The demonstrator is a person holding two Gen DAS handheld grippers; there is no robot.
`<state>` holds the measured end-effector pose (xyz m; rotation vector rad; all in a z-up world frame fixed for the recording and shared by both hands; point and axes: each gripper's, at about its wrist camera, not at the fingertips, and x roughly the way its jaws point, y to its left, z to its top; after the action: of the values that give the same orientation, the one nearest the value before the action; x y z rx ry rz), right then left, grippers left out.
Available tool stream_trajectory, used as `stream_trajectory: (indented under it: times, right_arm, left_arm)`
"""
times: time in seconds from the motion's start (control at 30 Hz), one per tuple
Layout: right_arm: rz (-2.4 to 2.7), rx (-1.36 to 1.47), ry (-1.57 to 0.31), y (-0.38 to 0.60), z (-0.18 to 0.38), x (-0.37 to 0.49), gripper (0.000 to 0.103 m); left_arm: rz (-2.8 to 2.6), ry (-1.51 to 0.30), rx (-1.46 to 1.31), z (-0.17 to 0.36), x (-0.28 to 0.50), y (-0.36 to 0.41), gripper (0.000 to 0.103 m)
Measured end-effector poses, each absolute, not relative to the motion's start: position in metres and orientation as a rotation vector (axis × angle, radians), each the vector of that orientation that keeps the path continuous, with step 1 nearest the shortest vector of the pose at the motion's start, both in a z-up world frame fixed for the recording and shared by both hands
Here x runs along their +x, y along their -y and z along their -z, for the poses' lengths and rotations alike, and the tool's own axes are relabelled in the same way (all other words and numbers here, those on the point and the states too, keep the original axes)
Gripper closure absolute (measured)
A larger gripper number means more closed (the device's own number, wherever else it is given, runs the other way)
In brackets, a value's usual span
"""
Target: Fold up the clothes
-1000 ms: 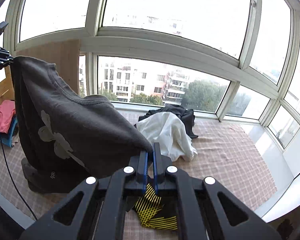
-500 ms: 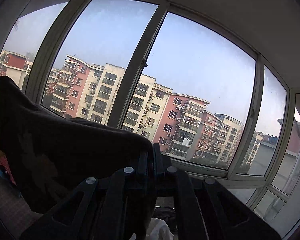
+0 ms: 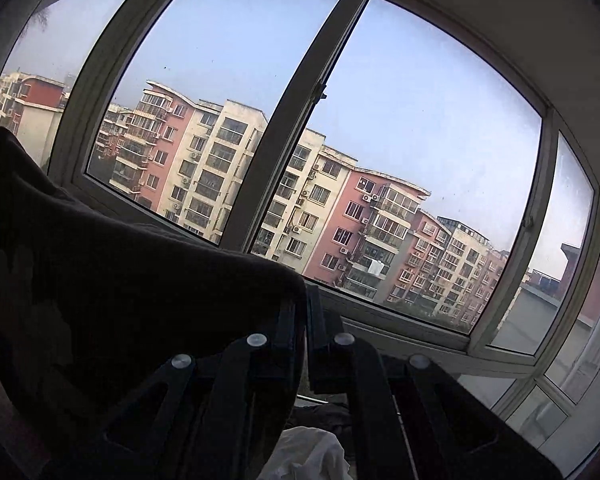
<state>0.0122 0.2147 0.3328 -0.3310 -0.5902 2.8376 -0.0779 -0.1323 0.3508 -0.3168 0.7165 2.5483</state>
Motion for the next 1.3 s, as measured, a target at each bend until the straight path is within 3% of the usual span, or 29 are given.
stream_trajectory:
  times: [0.2,0.47,0.57,0.63,0.77,0.83,1.0,1.1,1.3]
  right_arm:
    - [-2.796,-0.674,0.524,-0.248,-0.232,-0.138,0.099]
    - [-2.68,-1.136,0.446,-0.277,-0.032,-0.301,0.098]
    - [-2.595,-1.443,0.446,-0.274,0.058,-0.34,0.076]
    - [-2.52,-1.571,0.512,-0.268,0.105,-0.343,0.076]
    - [-2.487,-1.712,0.621,-0.264,0.134,-0.317,0.076]
    - [-2.492,-1.678,0.627,-0.268,0.123,-0.299,0.076]
    - [-2.656,-1.609,0.277,-0.294,0.077,-0.188,0.057]
    - [-2.674,-1.661,0.142,-0.298,0.084,-0.099,0.057]
    - [-2.583,-1.793,-0.246,-0.286,0.143,0.052,0.057]
  left_arm:
    - [-2.478,-0.734,-0.545,-0.266,-0.187,0.089,0.099]
    - [-2.369,-0.743,-0.912,-0.087,-0.343,0.022,0.099]
    - [-2.294,-0.785,-1.059,-0.003,-0.382,-0.005,0.094]
    - [-2.225,-0.836,-1.2,0.057,-0.406,-0.022,0.093]
    - [-2.082,-0.99,-1.351,0.137,-0.41,-0.037,0.093]
    - [-2.058,-1.009,-1.35,0.144,-0.395,-0.024,0.089]
    - [-2.053,-0.957,-1.271,0.106,-0.345,0.015,0.072]
    - [-2.017,-0.954,-1.249,0.087,-0.29,0.05,0.07]
    - [-1.84,-0.922,-1.346,0.11,-0.16,0.12,0.065]
